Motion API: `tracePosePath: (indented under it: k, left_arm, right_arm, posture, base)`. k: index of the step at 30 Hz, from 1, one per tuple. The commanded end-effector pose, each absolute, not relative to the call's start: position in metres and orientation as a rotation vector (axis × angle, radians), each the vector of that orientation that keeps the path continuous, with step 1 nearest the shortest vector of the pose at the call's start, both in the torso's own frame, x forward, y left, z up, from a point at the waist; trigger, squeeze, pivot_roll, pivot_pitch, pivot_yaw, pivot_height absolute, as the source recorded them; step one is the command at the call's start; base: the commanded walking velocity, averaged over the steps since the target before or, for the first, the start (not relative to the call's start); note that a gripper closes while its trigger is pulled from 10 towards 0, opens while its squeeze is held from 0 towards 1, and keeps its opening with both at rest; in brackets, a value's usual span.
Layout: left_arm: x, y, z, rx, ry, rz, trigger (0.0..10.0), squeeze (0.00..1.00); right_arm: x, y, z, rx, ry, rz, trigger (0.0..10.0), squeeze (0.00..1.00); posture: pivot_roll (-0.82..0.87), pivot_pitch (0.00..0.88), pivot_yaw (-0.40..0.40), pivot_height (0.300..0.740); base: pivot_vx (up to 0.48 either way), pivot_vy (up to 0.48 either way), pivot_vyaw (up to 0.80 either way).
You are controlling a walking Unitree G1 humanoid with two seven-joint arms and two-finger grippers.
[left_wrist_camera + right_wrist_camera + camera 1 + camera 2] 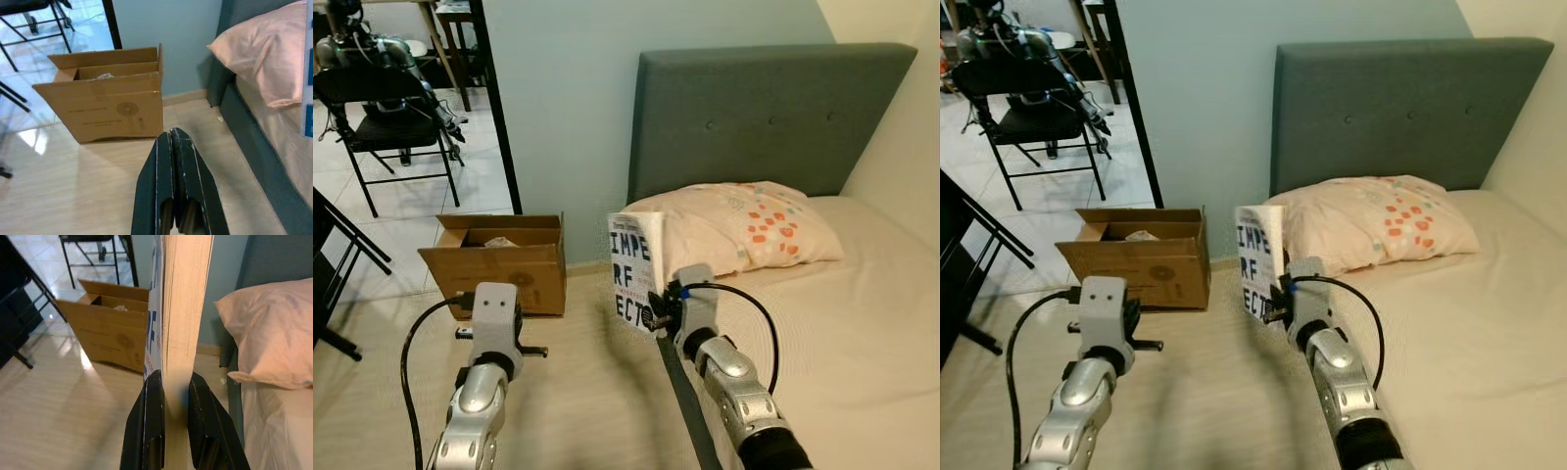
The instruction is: Clean up the room
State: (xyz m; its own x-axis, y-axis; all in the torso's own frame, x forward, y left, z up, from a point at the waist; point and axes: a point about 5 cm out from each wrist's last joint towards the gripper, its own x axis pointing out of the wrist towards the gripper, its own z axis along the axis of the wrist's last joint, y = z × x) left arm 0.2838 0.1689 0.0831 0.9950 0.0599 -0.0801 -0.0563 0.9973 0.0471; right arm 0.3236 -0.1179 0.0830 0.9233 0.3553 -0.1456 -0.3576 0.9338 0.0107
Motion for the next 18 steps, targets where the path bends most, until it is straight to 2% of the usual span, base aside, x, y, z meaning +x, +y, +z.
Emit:
tracePosePath:
  k: [1,6,18]
  left_arm:
    - [0.2828,0.1668,0.0802,0.049,0.095,0.047,10.0,0.00]
    - [0.2825,0.1670,0.0801,0.050,0.096,0.047,10.0,0.00]
    - [0.2828,0.1673,0.0801,0.051,0.095,0.041,10.0,0.00]
  right_arm:
    - [0.3247,-0.1259,0.0851,-0.014,0.142,0.341,10.0,0.00]
    - [0.3243,-0.1259,0.0844,-0.015,0.143,0.339,10.0,0.00]
    - [0.3231,-0.1262,0.0845,-0.015,0.135,0.334,10.0,0.00]
  posture:
    - [-0.05,0.073,-0.017,0.740]
    - [-0.05,0.076,-0.016,0.740]
    - [-0.05,0.079,-0.012,0.740]
  base:
    - [0.382,0.000,-0.80]
    - [0.378,0.000,-0.65]
    - [0.377,0.000,0.00]
